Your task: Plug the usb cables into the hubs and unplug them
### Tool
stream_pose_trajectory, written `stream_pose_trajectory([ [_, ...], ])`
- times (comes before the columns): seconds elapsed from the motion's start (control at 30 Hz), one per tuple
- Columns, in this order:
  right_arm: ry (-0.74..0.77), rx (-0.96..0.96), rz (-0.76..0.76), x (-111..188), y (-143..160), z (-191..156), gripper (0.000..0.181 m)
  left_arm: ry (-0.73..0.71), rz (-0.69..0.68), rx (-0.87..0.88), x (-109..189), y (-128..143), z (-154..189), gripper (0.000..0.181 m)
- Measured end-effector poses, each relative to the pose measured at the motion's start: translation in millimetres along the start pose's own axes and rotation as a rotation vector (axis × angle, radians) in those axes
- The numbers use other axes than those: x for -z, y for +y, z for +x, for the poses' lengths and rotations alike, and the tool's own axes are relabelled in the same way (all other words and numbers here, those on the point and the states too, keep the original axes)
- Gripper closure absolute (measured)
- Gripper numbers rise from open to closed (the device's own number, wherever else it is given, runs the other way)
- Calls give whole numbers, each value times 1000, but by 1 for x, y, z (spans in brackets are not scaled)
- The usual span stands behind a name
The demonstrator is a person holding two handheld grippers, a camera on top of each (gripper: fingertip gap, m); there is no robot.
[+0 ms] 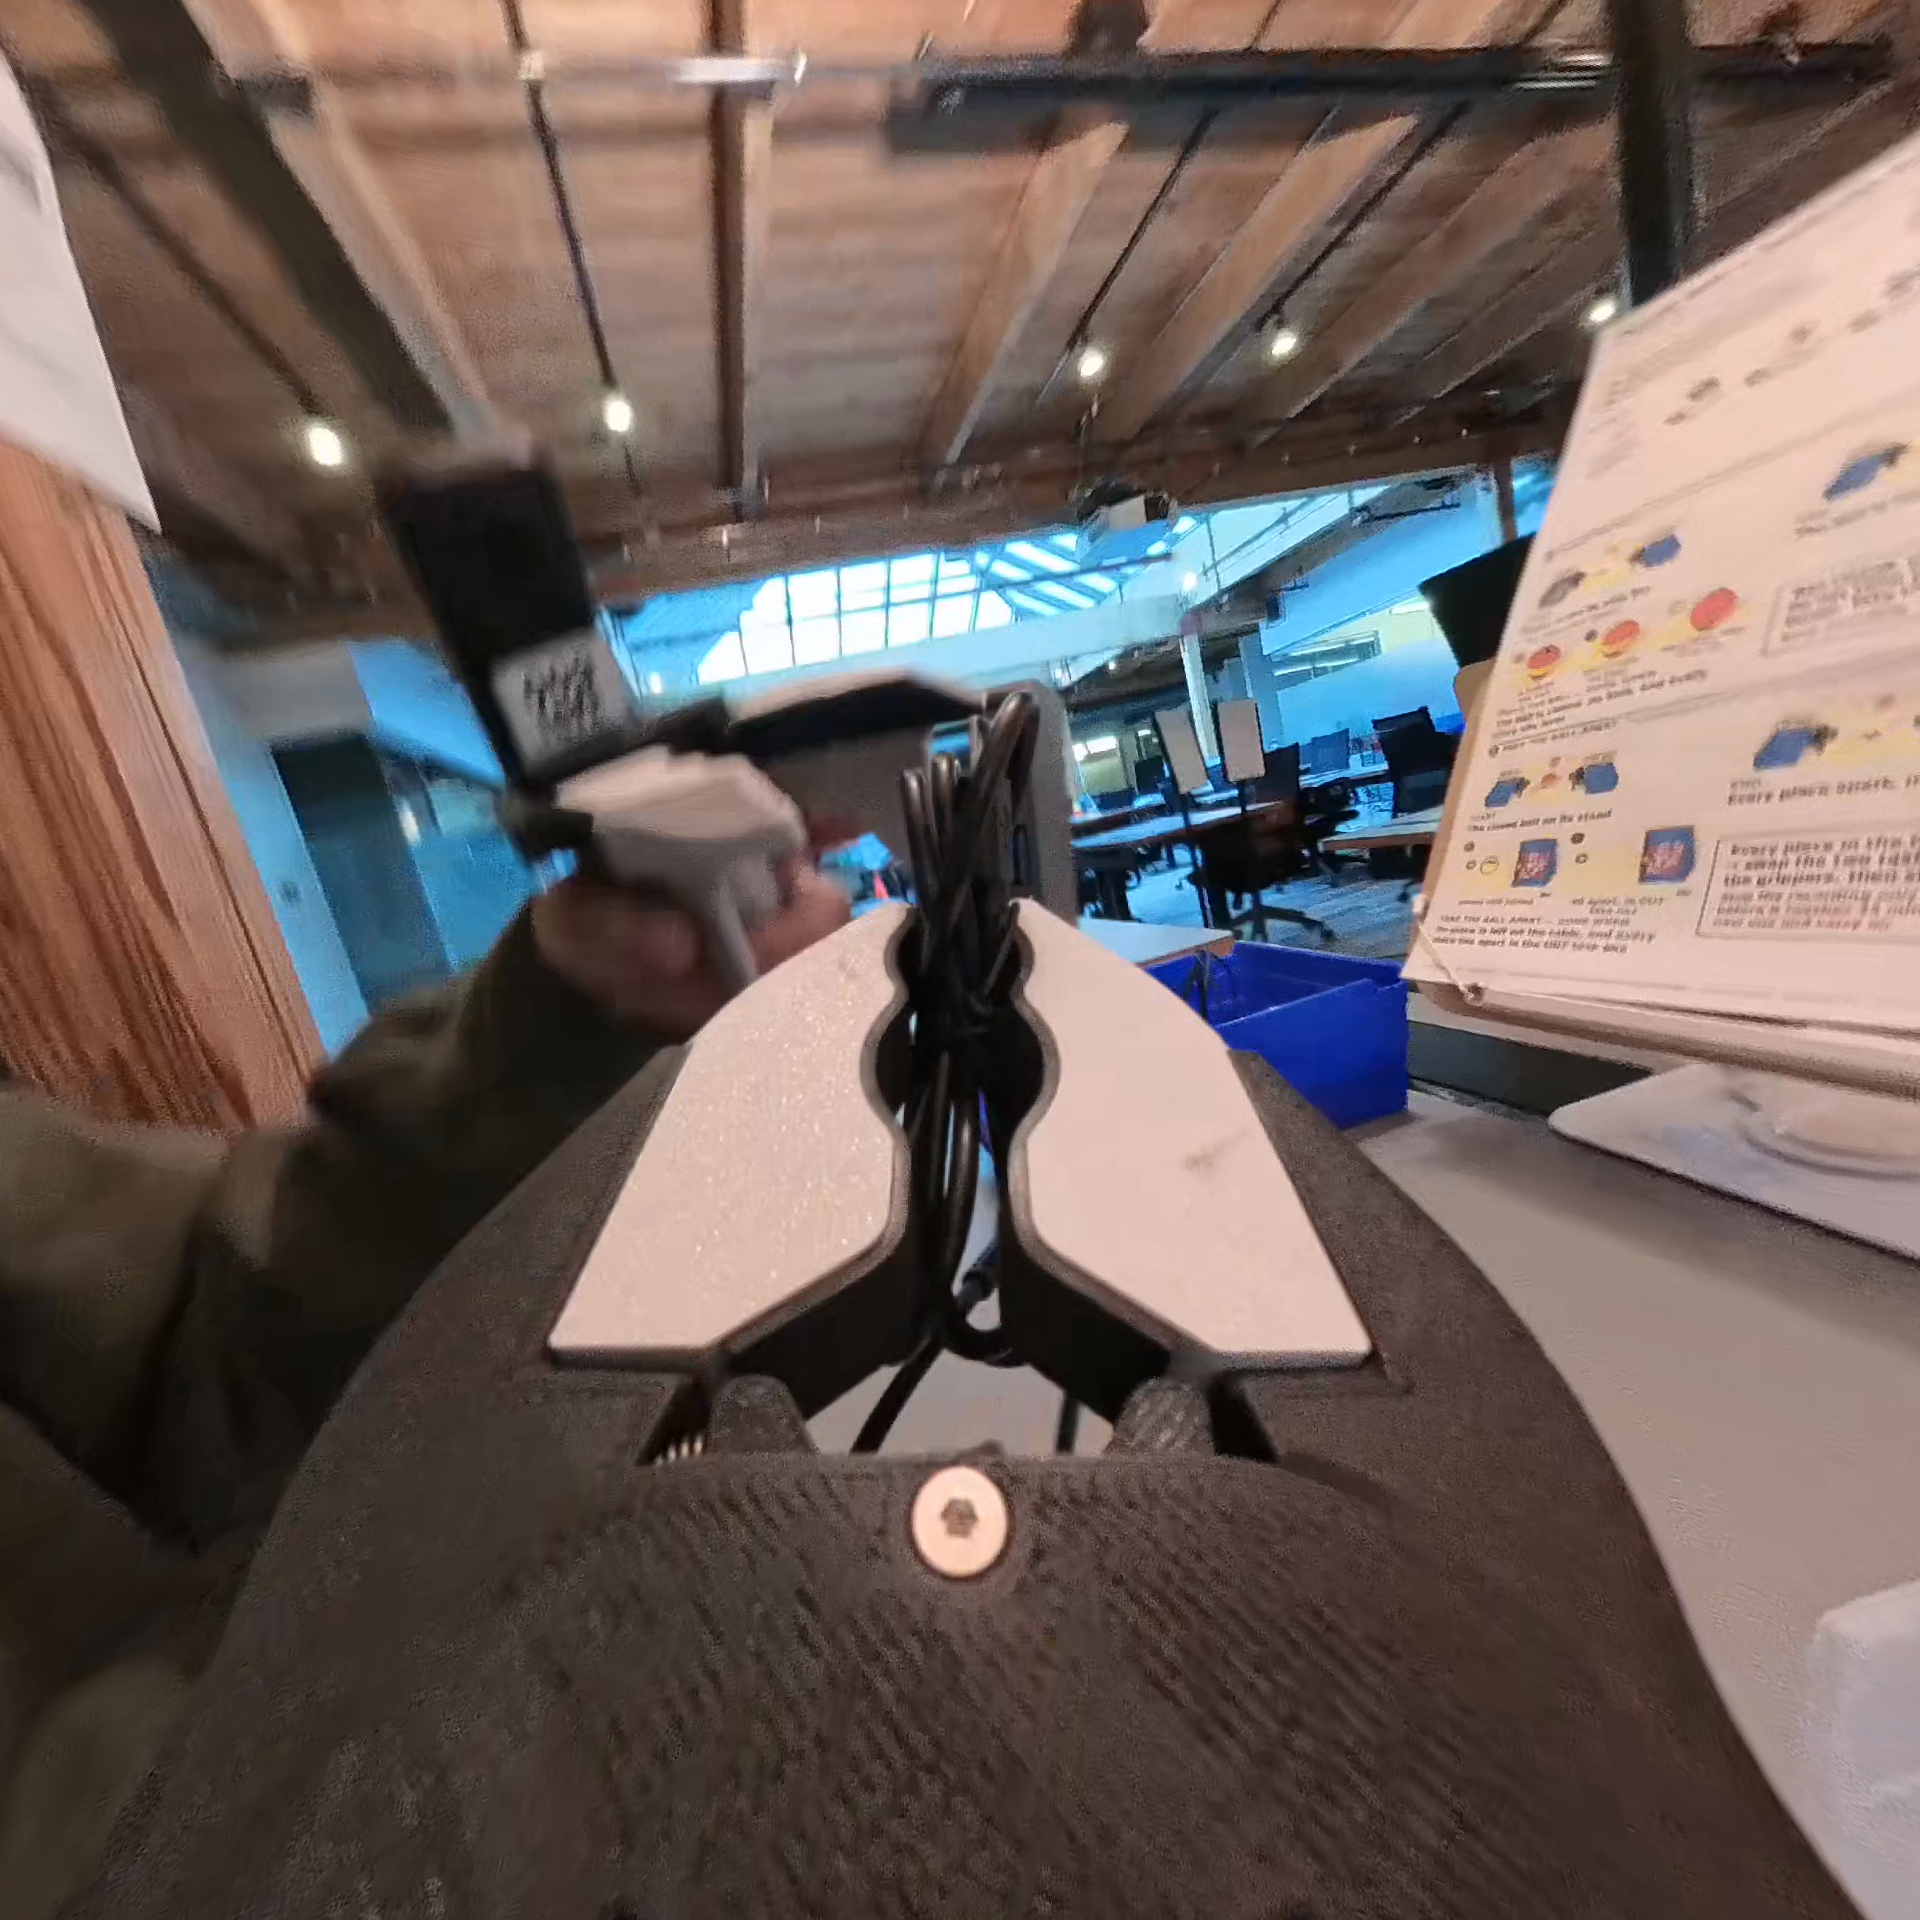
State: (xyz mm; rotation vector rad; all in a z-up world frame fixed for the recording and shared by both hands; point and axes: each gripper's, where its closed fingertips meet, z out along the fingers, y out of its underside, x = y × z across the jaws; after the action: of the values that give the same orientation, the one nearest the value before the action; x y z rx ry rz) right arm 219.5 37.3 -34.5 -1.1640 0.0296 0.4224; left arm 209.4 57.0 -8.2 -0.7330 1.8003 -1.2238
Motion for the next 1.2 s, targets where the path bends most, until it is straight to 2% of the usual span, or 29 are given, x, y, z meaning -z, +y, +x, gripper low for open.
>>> stream_pose_trajectory([
  [0.07,57,-82,65,4,-5,13,169,-111,32,79,6,26,3,123],
  [0.17,13,-169,117,6,-9,12,169,-278,45,154,6,76,7,118],
  [0.27,-20,-194,108,1,-3,7,169,-337,60,277,-7,112,14,114],
  [0.33,-13,-209,111,-3,1,5,169,-332,116,350,-18,115,17,115],
  [0.4,-12,-227,115,-6,4,3,169,-268,154,417,-28,111,26,123],
  [0.47,13,-212,104,-7,7,4,169,-280,146,403,-34,114,27,146],
  [0.57,22,-212,81,-7,9,6,168,-304,125,391,-36,118,24,148],
  [0.6,65,-180,37,-6,13,12,168,-332,119,375,-32,118,19,149],
  [0.67,149,11,-97,2,23,27,162,-365,63,326,-24,121,11,149],
  [0.77,352,343,-265,24,15,57,117,-414,-86,273,-9,129,-5,150],
  [0.83,414,530,-348,35,6,62,110,-415,-170,253,-1,134,-12,150],
  [0.97,358,793,-437,30,8,45,110,-263,-298,178,-3,138,0,149],
  [1.03,355,915,-503,32,13,47,107,-179,-365,56,-5,140,11,150],
  [1.1,280,961,-589,39,29,48,106,-86,-418,-50,-5,143,23,149],
  [1.2,138,910,-666,52,52,44,118,40,-441,-138,-2,146,37,150],
])
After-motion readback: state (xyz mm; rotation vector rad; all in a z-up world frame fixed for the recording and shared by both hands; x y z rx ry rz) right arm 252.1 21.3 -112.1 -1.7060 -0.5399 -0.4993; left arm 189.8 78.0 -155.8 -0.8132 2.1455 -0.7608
